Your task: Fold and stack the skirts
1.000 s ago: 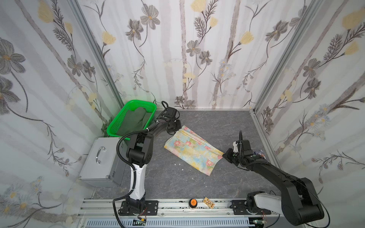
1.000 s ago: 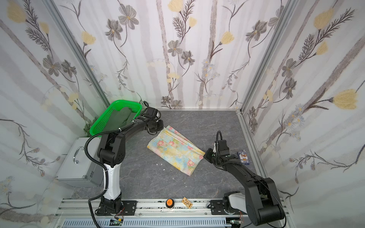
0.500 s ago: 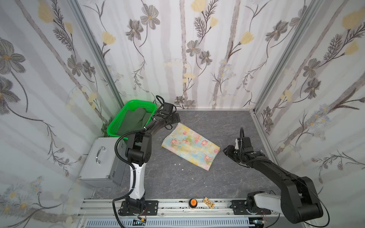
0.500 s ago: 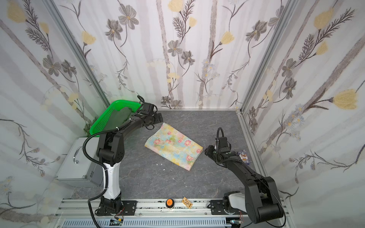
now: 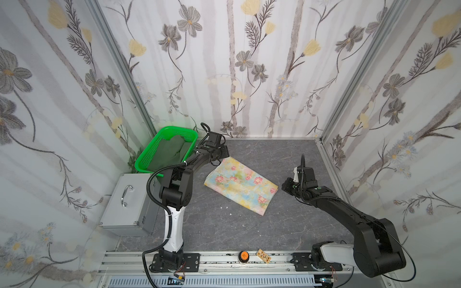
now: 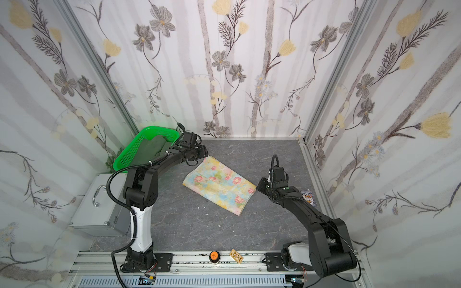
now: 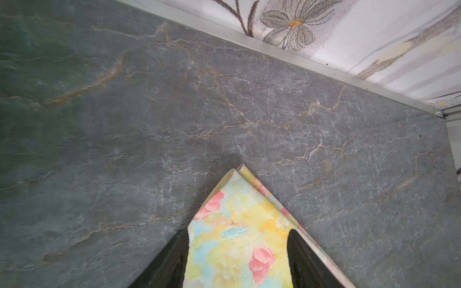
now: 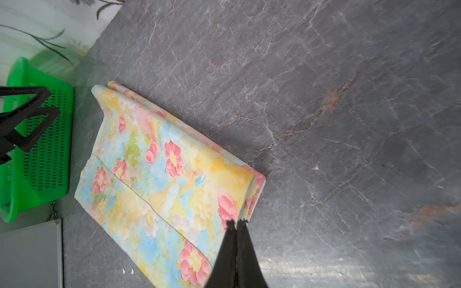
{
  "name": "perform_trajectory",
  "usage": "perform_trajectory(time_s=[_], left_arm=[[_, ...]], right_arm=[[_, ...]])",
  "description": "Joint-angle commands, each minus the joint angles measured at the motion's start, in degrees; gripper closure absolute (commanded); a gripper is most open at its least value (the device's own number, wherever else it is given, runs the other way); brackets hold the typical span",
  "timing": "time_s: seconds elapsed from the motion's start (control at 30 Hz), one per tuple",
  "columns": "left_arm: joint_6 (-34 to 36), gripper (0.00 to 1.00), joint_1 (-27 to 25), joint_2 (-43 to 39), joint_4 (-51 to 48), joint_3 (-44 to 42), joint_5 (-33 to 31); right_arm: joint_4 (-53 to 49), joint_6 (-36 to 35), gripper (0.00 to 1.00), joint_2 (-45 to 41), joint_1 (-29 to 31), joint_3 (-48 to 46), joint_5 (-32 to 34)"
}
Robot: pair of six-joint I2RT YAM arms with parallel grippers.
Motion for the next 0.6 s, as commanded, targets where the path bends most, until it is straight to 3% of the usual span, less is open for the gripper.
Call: perform_trajectory(time_s=[0.0, 0.27, 0.57], left_arm=[[-1.29, 0.34, -0.07, 2.66, 2.99, 2.40, 2.79], [-1.81, 0.33, 0.09, 7.42, 6.69, 4.32, 3.33], [-3.50, 0.32, 0.39, 11.90, 8.23, 6.09, 4.49]], right_arm=[[4.36, -0.74, 1.00, 4.13, 2.01, 2.06, -0.99], [8.27, 2.35, 1.00, 14.02, 4.61, 4.76, -2.88], [7.34, 4.01, 1.00, 17.21, 4.79, 3.10, -1.94]])
